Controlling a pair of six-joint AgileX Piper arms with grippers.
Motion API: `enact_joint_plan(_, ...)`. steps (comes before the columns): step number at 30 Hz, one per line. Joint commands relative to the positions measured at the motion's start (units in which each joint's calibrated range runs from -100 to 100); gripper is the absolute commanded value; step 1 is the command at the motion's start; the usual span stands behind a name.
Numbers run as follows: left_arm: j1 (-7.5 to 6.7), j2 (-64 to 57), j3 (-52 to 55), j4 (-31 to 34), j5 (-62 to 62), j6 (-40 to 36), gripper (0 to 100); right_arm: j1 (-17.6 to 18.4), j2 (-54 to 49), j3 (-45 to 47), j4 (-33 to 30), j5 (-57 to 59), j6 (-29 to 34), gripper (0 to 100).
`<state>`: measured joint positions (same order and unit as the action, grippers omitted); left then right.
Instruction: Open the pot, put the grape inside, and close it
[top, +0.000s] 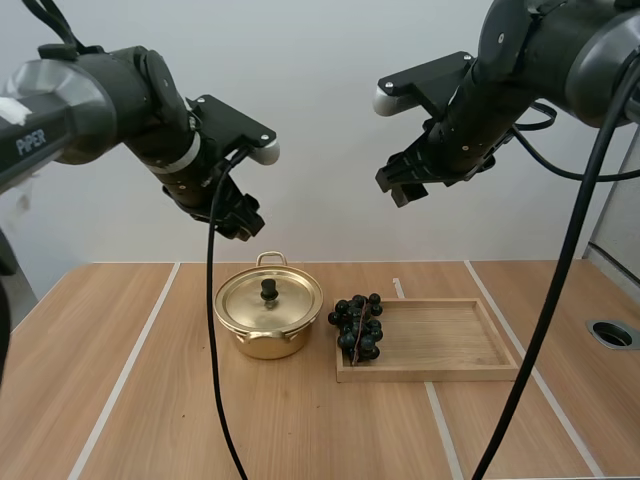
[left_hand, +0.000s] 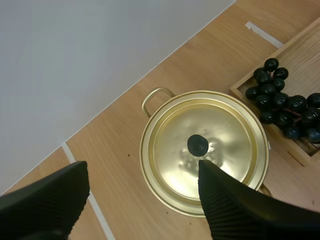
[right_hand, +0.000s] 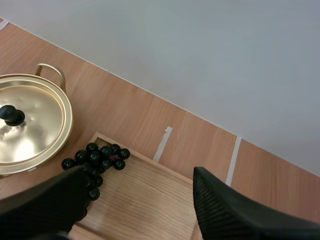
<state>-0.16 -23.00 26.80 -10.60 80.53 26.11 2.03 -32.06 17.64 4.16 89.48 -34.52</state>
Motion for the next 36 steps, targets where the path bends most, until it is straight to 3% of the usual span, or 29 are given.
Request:
enact_joint_plan(1,-3.51,1.91,-0.46,1.20,-4.89,-2.76,100,0.08,-0.47,-0.74,-1.54,-0.69,1.18,100)
enact_joint_plan(4,-5.66,4.09,-0.46,3.86,-6.22,-4.81,100,0.08,-0.47,-0.74,-1.54,0.29,1.86,100)
enact_joint_plan(9,-7.25,9.49,-0.46,5.29,-5.89,-6.37,100,0.08,-0.47,-0.74,-1.54,1.88,2.11,100)
enact_joint_plan(20,-7.35,20.08,-0.46,6.13,-5.72,-7.60,100,0.08,-0.47,-0.74,-1.54,2.23,2.11,100)
enact_joint_plan(36,-7.35,24.93,-0.46,6.13,-7.20,-8.07,100,0.08,-0.47,-0.74,-1.54,2.23,2.11,100)
